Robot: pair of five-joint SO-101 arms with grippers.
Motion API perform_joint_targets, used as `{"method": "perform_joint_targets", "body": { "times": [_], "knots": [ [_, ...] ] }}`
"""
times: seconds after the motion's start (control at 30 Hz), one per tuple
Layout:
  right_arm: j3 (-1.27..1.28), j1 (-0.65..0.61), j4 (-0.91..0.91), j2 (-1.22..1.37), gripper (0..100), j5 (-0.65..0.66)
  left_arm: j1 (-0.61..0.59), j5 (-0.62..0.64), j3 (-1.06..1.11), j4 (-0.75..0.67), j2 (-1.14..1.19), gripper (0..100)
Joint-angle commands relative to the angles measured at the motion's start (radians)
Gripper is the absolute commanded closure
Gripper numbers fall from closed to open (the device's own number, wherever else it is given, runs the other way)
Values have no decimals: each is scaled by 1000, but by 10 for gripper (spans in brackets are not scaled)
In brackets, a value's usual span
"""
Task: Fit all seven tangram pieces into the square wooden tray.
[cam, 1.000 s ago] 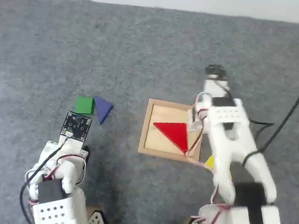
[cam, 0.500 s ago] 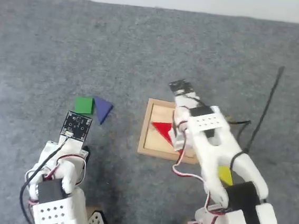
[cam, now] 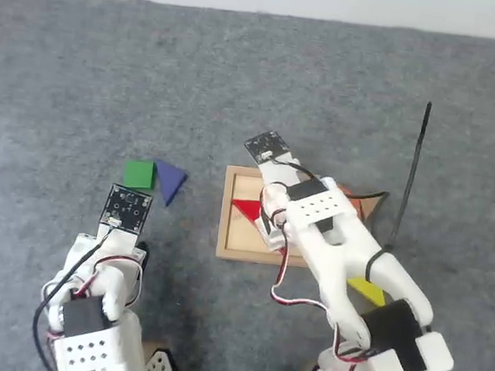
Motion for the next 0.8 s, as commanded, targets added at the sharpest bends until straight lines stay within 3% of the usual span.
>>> {"method": "perform_joint_targets", "body": {
  "times": [0.0,0.33,0.57,0.77],
  "knots": [
    [-38,-27,-19,-42,764,-20,-6,-5,-10,6,-18,807],
    [-15,-76,-28,-203,764,-20,-6,-5,-10,6,-18,807],
    [9,116,-4,-162,764,-21,-6,-5,-10,6,-18,807],
    [32,127,-4,-124,764,-20,-6,-5,-10,6,-18,807]
  ]
}}
